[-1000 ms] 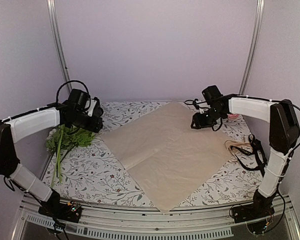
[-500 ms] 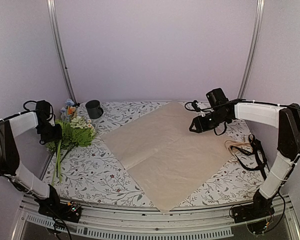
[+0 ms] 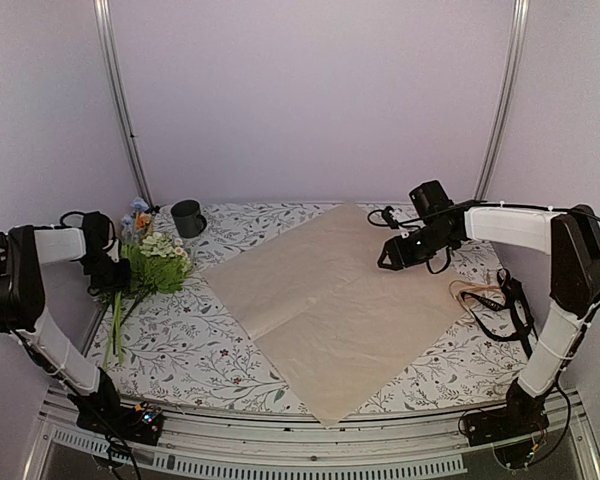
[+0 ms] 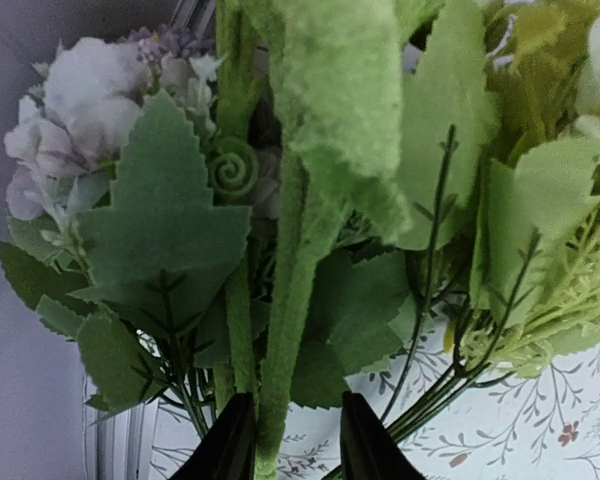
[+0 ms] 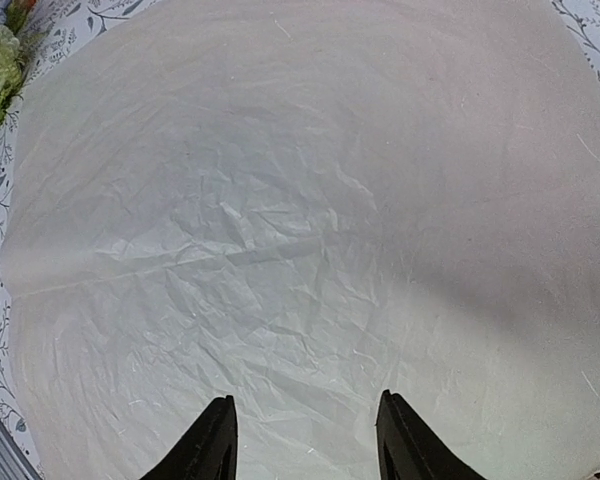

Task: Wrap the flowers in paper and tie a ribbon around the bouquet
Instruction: Pick up the fake flower from the corner of the board, then pass from the left arm to the right

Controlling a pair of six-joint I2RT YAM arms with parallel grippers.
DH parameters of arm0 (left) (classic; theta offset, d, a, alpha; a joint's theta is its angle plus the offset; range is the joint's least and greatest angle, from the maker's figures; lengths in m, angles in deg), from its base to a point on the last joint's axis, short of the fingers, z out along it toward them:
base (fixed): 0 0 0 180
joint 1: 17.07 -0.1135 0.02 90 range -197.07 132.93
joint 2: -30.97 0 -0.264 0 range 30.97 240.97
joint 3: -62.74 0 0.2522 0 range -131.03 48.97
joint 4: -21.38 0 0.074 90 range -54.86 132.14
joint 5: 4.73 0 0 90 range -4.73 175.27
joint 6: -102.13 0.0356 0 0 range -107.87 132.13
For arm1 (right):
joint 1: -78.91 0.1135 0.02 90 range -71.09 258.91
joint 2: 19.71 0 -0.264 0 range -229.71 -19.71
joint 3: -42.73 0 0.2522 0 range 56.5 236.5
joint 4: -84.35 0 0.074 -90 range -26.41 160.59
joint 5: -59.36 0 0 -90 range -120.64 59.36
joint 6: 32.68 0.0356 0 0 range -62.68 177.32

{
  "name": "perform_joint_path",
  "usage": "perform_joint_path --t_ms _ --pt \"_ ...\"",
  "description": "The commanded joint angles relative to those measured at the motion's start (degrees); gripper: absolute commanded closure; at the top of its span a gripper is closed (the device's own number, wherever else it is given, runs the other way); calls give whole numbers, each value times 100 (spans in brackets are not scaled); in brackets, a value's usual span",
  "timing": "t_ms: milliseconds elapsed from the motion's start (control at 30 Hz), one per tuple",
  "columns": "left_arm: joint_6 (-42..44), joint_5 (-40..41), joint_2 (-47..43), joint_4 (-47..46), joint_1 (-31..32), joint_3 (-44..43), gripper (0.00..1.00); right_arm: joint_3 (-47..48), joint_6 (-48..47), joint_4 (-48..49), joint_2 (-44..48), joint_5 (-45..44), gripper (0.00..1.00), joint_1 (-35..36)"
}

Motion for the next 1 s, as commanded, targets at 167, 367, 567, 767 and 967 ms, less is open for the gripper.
perform_joint_path --t_ms 167,367,567,767,967 --pt "130 256 176 -221 7 56 100 120 -60 -186 -72 2 51 14" --pt "-11 397 -415 -146 31 28 100 172 -59 -280 -45 -72 51 19" --pt "74 556 -1696 -256 478 -252 100 231 -58 -310 89 80 51 16" --pt "253 400 -2818 -826 1688 -687 100 184 -302 227 638 1464 51 46" --pt "-199 -1695 -3079 -2844 3466 -461 100 200 110 2204 1192 3152 51 670"
